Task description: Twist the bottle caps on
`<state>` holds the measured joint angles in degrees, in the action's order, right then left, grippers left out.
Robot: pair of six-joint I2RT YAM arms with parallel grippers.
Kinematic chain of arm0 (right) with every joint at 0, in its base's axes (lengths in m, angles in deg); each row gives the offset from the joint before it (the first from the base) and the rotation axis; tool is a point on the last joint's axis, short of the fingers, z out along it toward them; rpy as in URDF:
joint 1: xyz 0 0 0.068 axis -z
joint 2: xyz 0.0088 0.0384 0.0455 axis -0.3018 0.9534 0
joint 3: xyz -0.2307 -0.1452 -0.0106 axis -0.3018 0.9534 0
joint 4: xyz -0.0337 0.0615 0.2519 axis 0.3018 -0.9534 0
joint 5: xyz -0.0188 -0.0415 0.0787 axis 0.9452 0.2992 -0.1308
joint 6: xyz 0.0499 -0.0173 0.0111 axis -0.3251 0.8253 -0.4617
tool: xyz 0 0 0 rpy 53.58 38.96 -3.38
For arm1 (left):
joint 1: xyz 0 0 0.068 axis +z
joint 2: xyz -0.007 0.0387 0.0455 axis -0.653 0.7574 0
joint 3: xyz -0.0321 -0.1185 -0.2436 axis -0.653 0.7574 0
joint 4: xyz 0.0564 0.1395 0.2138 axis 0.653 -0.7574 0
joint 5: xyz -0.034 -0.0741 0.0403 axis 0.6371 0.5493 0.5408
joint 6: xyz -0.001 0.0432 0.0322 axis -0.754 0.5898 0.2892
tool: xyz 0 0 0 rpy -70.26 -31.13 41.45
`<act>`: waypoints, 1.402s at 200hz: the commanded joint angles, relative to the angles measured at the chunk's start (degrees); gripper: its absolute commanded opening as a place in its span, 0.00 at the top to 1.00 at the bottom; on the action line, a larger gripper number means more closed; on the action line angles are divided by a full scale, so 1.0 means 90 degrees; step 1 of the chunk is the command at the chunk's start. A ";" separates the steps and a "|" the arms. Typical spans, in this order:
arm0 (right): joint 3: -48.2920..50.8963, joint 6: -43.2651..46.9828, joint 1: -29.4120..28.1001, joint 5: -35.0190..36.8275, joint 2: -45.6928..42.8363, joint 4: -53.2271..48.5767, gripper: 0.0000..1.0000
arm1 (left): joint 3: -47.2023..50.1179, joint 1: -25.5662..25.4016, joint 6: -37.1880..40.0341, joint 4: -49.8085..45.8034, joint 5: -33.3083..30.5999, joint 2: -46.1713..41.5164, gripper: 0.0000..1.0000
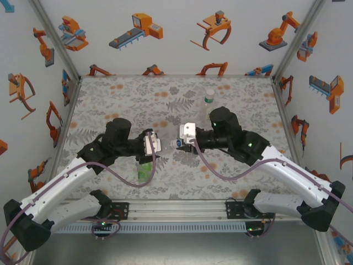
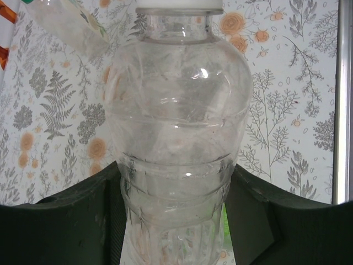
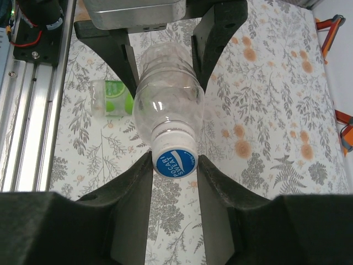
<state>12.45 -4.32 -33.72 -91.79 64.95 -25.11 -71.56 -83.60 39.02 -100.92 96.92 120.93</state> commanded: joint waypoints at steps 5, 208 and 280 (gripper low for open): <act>-0.0115 -0.0068 -0.0109 -0.0312 0.0085 0.0122 0.76 | -0.0122 -0.0018 0.0006 0.0034 0.0132 -0.0095 1.00; 0.0448 -1.0094 -0.0151 0.4335 0.0189 0.1093 0.99 | 0.0192 -0.0019 0.0035 0.0427 -0.0555 -0.0182 1.00; 0.0259 -0.5506 -0.0151 0.2700 -0.0462 0.1827 0.34 | 0.0329 -0.0017 0.0035 0.0360 -0.0645 -0.0407 1.00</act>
<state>16.93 -74.66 -35.08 -61.62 63.90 -12.06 -69.07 -83.55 38.58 -97.09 88.90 118.37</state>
